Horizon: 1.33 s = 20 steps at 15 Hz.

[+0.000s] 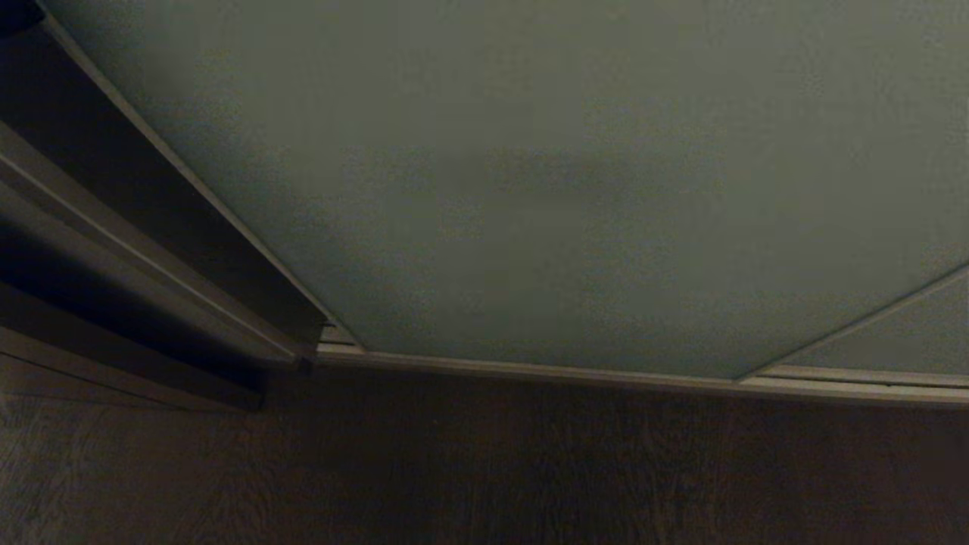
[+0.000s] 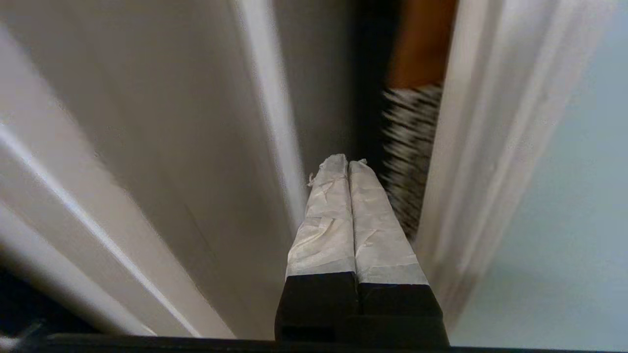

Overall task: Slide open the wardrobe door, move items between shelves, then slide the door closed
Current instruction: Open the door

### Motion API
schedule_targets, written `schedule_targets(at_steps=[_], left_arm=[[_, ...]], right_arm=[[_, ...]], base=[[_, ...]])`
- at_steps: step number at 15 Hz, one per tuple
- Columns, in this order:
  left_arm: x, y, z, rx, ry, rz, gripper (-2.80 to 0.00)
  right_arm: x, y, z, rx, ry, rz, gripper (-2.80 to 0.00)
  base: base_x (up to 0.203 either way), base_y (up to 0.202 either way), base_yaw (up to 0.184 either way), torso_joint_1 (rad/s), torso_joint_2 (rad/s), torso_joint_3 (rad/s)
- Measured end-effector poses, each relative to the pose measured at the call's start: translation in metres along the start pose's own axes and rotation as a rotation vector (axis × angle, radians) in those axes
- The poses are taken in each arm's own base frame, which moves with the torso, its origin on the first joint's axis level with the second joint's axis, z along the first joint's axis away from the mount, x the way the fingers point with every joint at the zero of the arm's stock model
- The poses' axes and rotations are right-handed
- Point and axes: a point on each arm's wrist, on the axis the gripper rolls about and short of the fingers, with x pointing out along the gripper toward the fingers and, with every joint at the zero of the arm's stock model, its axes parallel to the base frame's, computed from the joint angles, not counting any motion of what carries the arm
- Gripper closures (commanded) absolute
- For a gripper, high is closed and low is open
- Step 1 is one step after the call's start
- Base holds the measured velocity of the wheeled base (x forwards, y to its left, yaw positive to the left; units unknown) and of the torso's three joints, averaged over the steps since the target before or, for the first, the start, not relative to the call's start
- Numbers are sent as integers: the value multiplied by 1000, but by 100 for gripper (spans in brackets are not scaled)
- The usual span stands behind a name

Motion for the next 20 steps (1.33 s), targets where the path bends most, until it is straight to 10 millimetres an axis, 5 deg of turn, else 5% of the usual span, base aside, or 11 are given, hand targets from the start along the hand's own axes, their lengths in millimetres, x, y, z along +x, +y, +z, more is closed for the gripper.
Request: schedule_targets(at_steps=[4, 9, 20], left_arm=[[-17, -14, 18, -65, -9, -102, 0], [-24, -33, 17, -120, 9, -213, 0], [-32, -132, 1, -236, 118, -481, 0]], right_arm=[[0, 0, 0, 0, 0, 0, 0], [0, 0, 0, 0, 0, 0, 0], [0, 0, 0, 0, 0, 0, 0]], base=[[0, 0, 0, 0, 0, 0], [0, 0, 0, 0, 0, 0], [0, 0, 0, 0, 0, 0]])
